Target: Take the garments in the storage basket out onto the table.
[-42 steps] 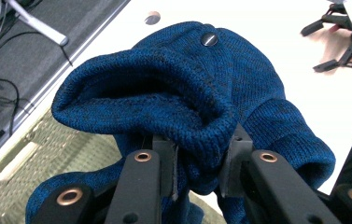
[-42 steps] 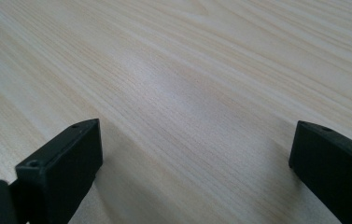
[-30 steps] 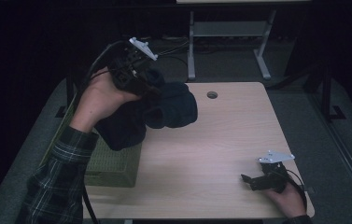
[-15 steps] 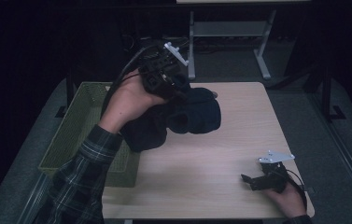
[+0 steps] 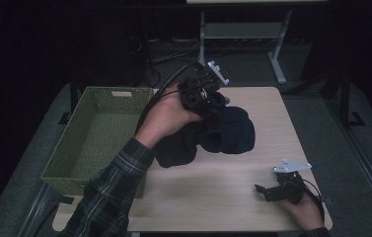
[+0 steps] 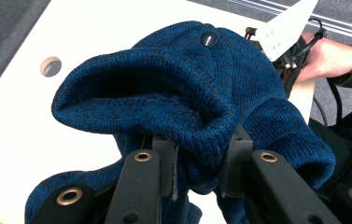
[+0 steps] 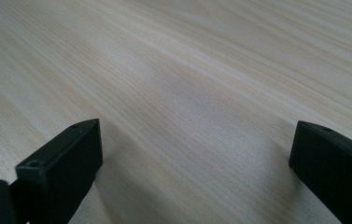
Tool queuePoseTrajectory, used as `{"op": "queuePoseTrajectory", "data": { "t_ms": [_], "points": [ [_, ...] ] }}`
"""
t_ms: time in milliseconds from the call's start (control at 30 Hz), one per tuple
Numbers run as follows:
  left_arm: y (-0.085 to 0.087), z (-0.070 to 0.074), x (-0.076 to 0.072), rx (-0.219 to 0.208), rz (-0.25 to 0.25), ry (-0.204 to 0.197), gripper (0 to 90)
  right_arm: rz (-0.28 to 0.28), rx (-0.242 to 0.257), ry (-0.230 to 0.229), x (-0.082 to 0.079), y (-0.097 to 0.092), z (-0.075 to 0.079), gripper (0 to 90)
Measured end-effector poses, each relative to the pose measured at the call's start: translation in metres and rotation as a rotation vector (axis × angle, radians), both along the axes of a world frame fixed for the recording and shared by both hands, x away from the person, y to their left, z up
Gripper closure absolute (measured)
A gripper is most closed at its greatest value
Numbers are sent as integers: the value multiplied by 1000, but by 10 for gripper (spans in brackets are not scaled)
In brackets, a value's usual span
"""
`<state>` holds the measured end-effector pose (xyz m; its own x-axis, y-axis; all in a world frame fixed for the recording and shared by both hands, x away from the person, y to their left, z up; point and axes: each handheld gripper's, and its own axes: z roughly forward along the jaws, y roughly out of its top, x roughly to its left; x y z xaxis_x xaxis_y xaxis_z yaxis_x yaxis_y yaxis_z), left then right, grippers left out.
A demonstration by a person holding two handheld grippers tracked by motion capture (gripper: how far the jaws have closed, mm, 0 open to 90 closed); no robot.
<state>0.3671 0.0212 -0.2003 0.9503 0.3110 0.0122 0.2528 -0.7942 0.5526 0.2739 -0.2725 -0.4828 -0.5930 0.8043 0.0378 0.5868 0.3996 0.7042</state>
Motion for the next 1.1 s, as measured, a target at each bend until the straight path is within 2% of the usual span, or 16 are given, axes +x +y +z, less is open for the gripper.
{"op": "queuePoseTrajectory", "data": {
  "t_ms": [233,267,333,367,467,500,533,600,633,667,700,733,833,867,967,1100],
  "points": [
    [-20,-28,0,-3,-5,42,726,3,0,0,0,0,0,24],
    [-20,-28,0,-3,-5,42,726,4,1,1,0,0,0,24],
    [-26,-39,1,-9,3,60,726,4,3,0,0,0,0,24],
    [-26,-39,1,-9,3,60,726,4,3,0,0,0,0,24],
    [-34,-56,2,-4,-1,85,726,3,3,0,0,0,0,24],
    [-34,-56,2,-4,-1,85,726,4,3,0,0,0,0,24],
    [-38,-65,3,4,-1,94,726,3,2,0,0,0,0,24],
    [-39,-69,4,5,0,97,726,3,2,0,0,0,0,25],
    [-42,-78,7,6,8,105,726,3,2,0,0,0,0,24],
    [-42,-78,7,6,8,105,726,5,2,-2,0,0,0,24],
    [-43,-84,9,6,13,109,726,5,2,-2,0,0,0,24],
    [-44,-92,12,3,20,124,725,5,2,-2,0,0,0,24],
    [-45,-105,17,-2,23,146,725,4,2,0,0,0,0,24],
    [-45,-105,17,-2,23,146,725,4,2,0,0,0,0,24],
    [-48,-121,23,-7,33,160,725,4,3,1,0,0,0,24],
    [-51,-132,26,-11,42,172,725,5,2,1,0,0,0,24]
  ]
}}
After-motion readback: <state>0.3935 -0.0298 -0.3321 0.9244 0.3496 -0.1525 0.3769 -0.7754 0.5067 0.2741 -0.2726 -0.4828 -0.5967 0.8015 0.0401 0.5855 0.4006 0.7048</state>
